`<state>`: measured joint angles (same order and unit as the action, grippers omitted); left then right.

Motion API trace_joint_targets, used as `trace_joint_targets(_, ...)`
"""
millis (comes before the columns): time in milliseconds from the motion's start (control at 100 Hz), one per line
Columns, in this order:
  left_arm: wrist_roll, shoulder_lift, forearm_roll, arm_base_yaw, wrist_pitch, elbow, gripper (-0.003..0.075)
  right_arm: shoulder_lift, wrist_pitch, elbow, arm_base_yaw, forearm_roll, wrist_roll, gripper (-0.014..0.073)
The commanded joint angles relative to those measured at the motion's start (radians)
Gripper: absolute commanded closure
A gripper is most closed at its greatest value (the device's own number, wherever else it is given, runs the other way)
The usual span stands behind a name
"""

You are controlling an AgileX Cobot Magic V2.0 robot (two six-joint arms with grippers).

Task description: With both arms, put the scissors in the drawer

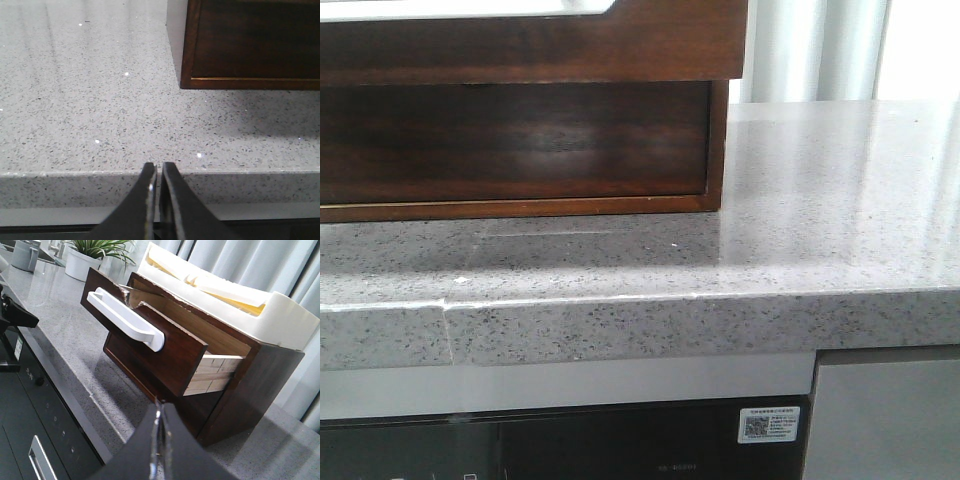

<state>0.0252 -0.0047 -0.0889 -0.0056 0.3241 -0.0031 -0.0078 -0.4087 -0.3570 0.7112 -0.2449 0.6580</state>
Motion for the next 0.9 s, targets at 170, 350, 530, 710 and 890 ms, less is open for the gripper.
trace_joint_targets(170,-0.001,-0.033,-0.017,0.0,-0.046,0.019,0.074,0.012,0.082,-0.024,-0.008,-0.009,0.0,0.0649)
trace_joint_targets(350,-0.001,-0.033,-0.017,0.0,-0.046,0.019,0.074,0.012,0.082,-0.024,-0.008,-0.009,0.0,0.0649)
trace_joint_targets(530,-0.001,-0.033,-0.017,0.0,-0.046,0.019,0.0739,0.012,0.102,-0.021,-0.008,-0.009,0.0,0.0649)
trace_joint_targets(710,-0.001,-0.033,-0.017,0.0,-0.046,0.019,0.0739,0.012,0.255,0.032,-0.018,0.097,-0.176,0.0649)
trace_joint_targets(890,-0.001,-0.033,-0.017,0.0,-0.046,0.019,0.0739,0.012,0.577,0.161,-0.1,0.38,-0.565,0.0649)
